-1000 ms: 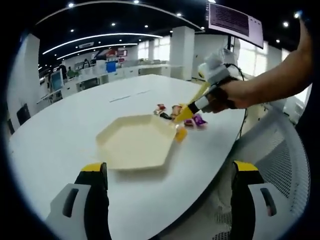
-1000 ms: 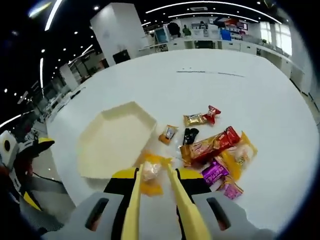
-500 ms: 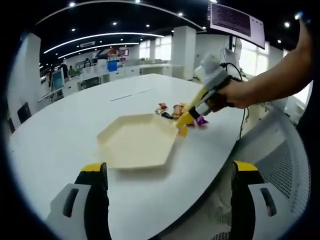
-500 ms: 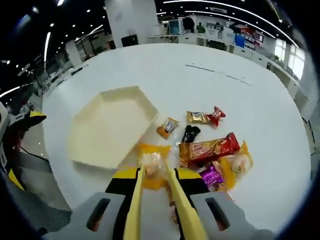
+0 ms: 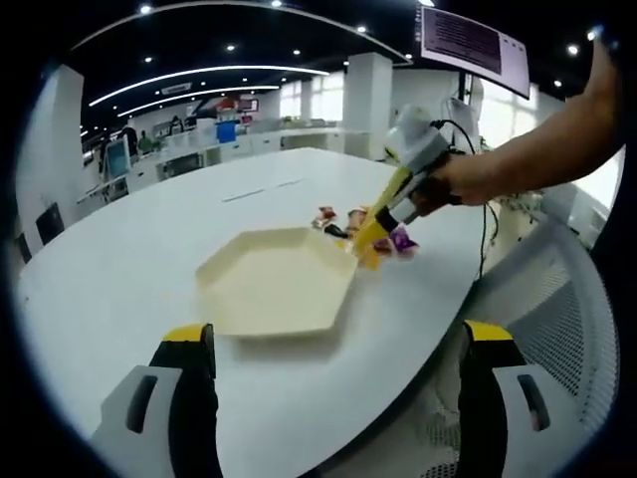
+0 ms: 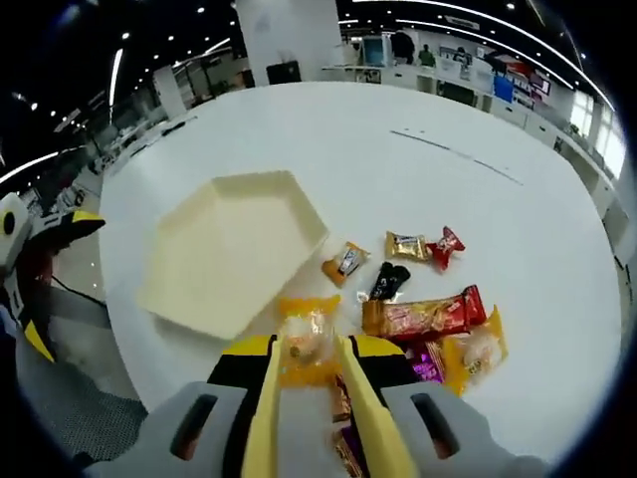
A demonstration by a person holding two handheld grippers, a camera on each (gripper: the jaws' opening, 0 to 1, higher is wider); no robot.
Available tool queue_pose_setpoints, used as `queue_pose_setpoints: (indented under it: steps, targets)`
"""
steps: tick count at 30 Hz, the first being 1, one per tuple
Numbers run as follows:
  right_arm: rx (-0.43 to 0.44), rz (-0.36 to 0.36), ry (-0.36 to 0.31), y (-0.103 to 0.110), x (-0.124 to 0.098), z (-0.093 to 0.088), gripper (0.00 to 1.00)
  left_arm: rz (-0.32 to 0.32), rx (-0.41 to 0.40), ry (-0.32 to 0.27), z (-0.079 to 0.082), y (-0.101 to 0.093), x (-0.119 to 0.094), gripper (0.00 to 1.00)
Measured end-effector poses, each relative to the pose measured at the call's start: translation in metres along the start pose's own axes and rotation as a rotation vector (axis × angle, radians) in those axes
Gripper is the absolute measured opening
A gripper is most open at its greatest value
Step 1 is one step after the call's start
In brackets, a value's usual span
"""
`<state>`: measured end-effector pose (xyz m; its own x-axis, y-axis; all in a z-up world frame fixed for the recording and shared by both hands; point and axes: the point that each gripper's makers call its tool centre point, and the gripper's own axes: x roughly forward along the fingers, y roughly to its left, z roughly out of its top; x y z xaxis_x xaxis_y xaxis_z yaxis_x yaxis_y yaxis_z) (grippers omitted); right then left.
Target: Place the target food into the container with the food tongs after gripping and lifting it, then release it inside without dropping or visibly crushing the food.
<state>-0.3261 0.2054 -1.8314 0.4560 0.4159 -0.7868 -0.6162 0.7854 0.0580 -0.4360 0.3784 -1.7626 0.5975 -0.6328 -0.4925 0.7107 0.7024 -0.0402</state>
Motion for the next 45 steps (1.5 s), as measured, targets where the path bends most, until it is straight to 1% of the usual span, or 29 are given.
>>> queue_pose_setpoints:
  steps: [2,4,5,7,8,9,11,14,16,19,21,23,25,27,30,32,36,39,45]
  targets:
    - [0.014,0.019,0.001,0.004,0.003,0.002,0.29,0.002,-0.002,-0.003,0.0,0.0,0.0,0.98]
    - [0.015,0.013,0.007,0.003,0.005,0.003,0.29,0.003,-0.008,0.004,-0.001,0.001,0.0,0.98]
    - [0.015,0.02,0.017,0.004,0.006,0.003,0.28,0.005,-0.008,0.008,-0.002,0.001,0.0,0.98]
    - [-0.01,0.022,0.024,0.006,0.009,0.004,0.25,0.007,-0.011,0.008,-0.002,0.001,0.001,0.97]
    - [-0.006,0.03,0.024,0.007,0.01,0.005,0.23,0.009,-0.011,0.009,-0.003,0.002,0.001,0.97]
    - [0.014,0.033,0.023,0.007,0.01,0.006,0.21,0.01,-0.01,0.011,-0.003,0.002,0.0,0.97]
    - [0.007,0.024,0.023,0.007,0.008,0.007,0.18,0.012,-0.006,0.013,-0.004,0.001,0.0,0.97]
    - [-0.029,0.025,0.021,0.01,0.005,0.009,0.17,0.016,0.001,0.016,-0.004,0.002,0.0,0.96]
    - [-0.022,0.029,0.023,0.008,0.003,0.009,0.18,0.018,0.003,0.013,-0.003,0.002,0.0,0.96]
    - [-0.01,0.035,0.025,0.005,-0.006,0.008,0.19,0.018,0.004,0.014,-0.003,0.002,0.0,0.96]
    - [-0.022,0.033,0.027,0.003,-0.011,0.01,0.19,0.002,0.004,0.015,-0.004,-0.001,0.001,0.97]
    - [-0.023,0.041,0.028,0.002,-0.015,0.011,0.19,0.001,0.016,0.017,-0.004,-0.002,0.001,0.98]
    - [-0.021,0.042,0.019,0.0,-0.02,0.015,0.19,-0.002,0.014,0.006,-0.002,-0.002,0.001,0.99]
    - [-0.021,0.046,0.009,0.0,-0.024,0.02,0.19,-0.009,0.031,0.0,-0.001,-0.004,0.001,0.99]
    - [-0.032,0.053,0.008,0.0,-0.031,0.023,0.19,-0.018,0.05,0.01,-0.004,-0.008,0.002,0.99]
    - [-0.029,0.055,0.004,-0.001,-0.037,0.028,0.19,-0.019,0.058,0.012,-0.004,-0.008,0.001,0.99]
    - [-0.054,0.056,-0.007,-0.001,-0.044,0.035,0.18,-0.019,0.075,0.022,-0.006,-0.009,0.002,0.99]
    - [-0.055,0.064,-0.02,0.002,-0.053,0.043,0.18,-0.019,0.08,0.016,-0.005,-0.009,0.001,0.99]
    - [-0.085,0.064,-0.034,0.001,-0.061,0.058,0.18,-0.022,0.075,0.015,-0.005,-0.01,0.001,0.99]
